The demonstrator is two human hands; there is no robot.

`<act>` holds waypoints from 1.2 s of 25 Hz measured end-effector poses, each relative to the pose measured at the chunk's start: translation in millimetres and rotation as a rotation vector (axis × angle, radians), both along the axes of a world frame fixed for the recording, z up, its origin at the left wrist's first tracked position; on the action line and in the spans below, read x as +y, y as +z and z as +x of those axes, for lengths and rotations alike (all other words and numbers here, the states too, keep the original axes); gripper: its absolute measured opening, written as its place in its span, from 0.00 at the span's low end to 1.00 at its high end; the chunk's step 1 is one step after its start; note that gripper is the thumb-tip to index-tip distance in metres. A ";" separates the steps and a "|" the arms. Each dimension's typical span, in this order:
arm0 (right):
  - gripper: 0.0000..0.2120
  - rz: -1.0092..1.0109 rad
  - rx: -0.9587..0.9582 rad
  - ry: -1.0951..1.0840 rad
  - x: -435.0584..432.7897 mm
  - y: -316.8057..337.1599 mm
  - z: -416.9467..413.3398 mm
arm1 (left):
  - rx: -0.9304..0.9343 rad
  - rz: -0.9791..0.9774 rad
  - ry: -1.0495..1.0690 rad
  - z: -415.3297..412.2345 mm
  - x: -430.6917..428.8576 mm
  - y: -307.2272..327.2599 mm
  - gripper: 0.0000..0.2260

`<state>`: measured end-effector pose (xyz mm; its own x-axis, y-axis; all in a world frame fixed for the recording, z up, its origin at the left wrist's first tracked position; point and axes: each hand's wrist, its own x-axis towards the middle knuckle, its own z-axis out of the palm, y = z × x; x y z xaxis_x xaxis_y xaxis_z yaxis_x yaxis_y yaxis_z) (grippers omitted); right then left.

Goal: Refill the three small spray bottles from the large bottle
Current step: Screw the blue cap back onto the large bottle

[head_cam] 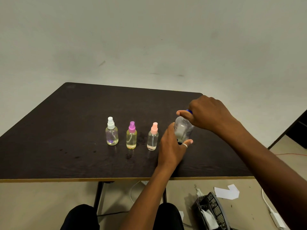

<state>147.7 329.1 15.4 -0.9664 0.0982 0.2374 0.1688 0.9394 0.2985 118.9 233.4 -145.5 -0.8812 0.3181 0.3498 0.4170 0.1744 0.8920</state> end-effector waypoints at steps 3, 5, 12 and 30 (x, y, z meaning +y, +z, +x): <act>0.32 -0.175 0.028 0.076 13.3 4.2 3.1 | 0.004 0.015 -0.004 0.8 -0.3 -0.4 0.33; 0.21 -0.302 -0.061 0.194 22.2 12.6 3.2 | 0.020 0.021 0.004 0.7 -1.0 -0.2 0.33; 0.15 -0.303 -0.213 0.308 28.7 19.2 -3.6 | 0.050 0.018 -0.004 -0.1 -1.3 -2.6 0.33; 0.30 -0.001 -0.049 0.013 3.6 1.5 0.4 | 0.010 0.022 -0.009 -0.3 0.0 -2.2 0.32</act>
